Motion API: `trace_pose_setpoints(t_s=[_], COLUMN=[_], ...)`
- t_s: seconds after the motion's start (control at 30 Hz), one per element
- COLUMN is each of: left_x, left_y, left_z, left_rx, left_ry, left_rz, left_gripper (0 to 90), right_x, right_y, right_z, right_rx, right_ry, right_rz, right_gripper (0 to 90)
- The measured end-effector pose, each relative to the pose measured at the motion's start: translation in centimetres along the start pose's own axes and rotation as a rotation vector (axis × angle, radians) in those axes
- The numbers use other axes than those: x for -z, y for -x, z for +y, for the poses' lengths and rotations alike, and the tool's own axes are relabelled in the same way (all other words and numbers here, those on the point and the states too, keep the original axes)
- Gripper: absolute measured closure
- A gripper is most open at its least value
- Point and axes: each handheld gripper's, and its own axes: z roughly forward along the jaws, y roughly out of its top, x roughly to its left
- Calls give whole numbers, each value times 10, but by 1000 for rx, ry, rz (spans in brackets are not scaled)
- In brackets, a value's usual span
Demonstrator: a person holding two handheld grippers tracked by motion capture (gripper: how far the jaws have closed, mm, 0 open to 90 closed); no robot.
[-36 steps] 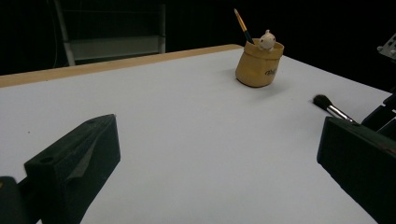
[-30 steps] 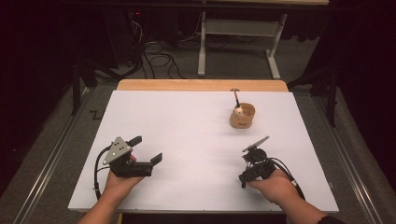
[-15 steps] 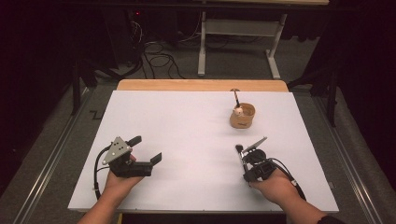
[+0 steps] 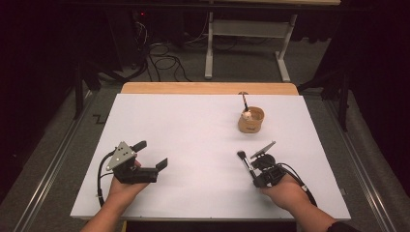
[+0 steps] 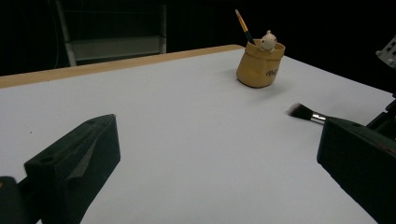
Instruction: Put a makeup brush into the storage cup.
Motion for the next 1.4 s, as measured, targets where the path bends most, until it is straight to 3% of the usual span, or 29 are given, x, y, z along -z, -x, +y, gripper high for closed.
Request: trace_pose_setpoints(t_s=[0.2, 0.87, 1.17, 1.4], left_x=[0, 1, 1, 1], left_y=[0, -1, -2, -2], left_z=[0, 0, 0, 0], left_rx=[1, 7, 8, 7], left_ry=[-1, 6, 7, 6], left_rz=[2, 6, 7, 7], left_gripper=[2, 2, 3, 3], right_x=[-1, 0, 3, 9], right_y=[2, 4, 5, 9], right_z=[3, 3, 0, -1], right_rx=[-12, 4, -9, 8], right_ry=[-25, -25, -8, 20], right_rz=[10, 16, 38, 22], right_gripper=[779, 807, 807, 807])
